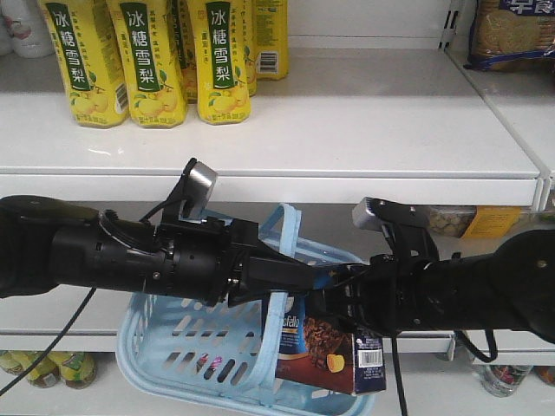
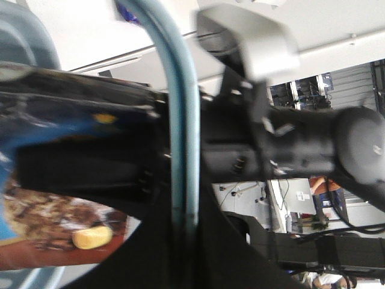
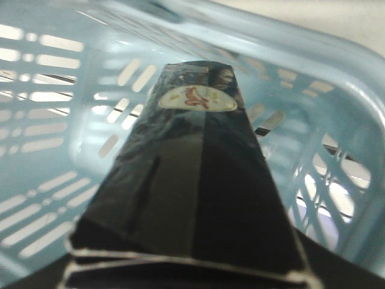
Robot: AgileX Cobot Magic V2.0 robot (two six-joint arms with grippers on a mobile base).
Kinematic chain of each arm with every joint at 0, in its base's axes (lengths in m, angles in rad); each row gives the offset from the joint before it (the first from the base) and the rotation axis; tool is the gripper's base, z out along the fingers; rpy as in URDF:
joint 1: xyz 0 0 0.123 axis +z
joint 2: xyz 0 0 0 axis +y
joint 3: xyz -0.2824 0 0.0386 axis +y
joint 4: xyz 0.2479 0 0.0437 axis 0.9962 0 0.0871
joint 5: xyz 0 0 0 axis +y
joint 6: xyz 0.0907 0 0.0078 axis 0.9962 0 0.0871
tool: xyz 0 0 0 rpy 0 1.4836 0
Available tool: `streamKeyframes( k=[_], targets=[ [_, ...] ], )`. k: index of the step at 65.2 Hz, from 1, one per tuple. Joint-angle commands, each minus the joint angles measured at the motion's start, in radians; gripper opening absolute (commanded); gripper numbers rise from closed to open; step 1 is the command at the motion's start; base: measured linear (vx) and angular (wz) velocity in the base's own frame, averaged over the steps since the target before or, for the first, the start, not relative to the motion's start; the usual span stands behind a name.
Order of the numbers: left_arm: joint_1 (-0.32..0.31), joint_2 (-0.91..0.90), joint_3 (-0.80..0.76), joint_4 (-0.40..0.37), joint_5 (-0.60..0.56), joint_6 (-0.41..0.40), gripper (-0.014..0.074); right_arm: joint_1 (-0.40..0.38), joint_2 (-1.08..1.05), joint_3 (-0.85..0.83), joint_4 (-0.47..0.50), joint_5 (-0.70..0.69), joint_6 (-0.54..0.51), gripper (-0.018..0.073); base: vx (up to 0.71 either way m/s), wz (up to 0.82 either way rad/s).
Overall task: Left arm holds basket, right arm returns cookies
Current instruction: 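Lift the box out of the basket with the right gripper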
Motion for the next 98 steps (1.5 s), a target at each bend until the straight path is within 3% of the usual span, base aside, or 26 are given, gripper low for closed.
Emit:
streamKeyframes(
  k=[1,13,33,44,58,74,98],
  targets=[
    [0.010,-0.047,-0.041,-0.162,-0.011,0.023,-0.0006,-0.002,-0.093,-0.030,-0.086,0.006,0.088,0.0150,0.00,0.00],
    [0.010,-0.047,-0.041,-0.162,-0.011,0.023,-0.0006,-0.002,-0.217,-0.030,-0.291,0.076,0.233,0.0151,0.00,0.00],
    [0.010,-0.047,-0.041,-0.162,-0.011,0.023,-0.0006,-0.002,-0.453,-0.034,-0.538,0.146,0.431,0.0151,0.00,0.00],
    [0.010,-0.047,-0.041,-0.162,-0.011,0.023,-0.0006,-0.001,-0.562,-0.091,-0.629,0.210,0.484,0.0151,0.00,0.00],
    [0.010,-0.047,-0.041,-0.162,-0.011,0.023,-0.0006,-0.001,-0.601,-0.293,-0.721,0.305,0.543,0.0153,0.00,0.00],
    [0.010,-0.047,-0.041,-0.161,-0.011,0.023,-0.0006,-0.001,-0.520,-0.400,-0.818,0.145,0.552,0.0154,0.00,0.00],
    [0.010,-0.047,-0.041,-0.162,-0.011,0.023,-0.0006,-0.011,-0.311,-0.504,-1.074,-0.016,0.678,0.0154,0.00,0.00]
  ],
)
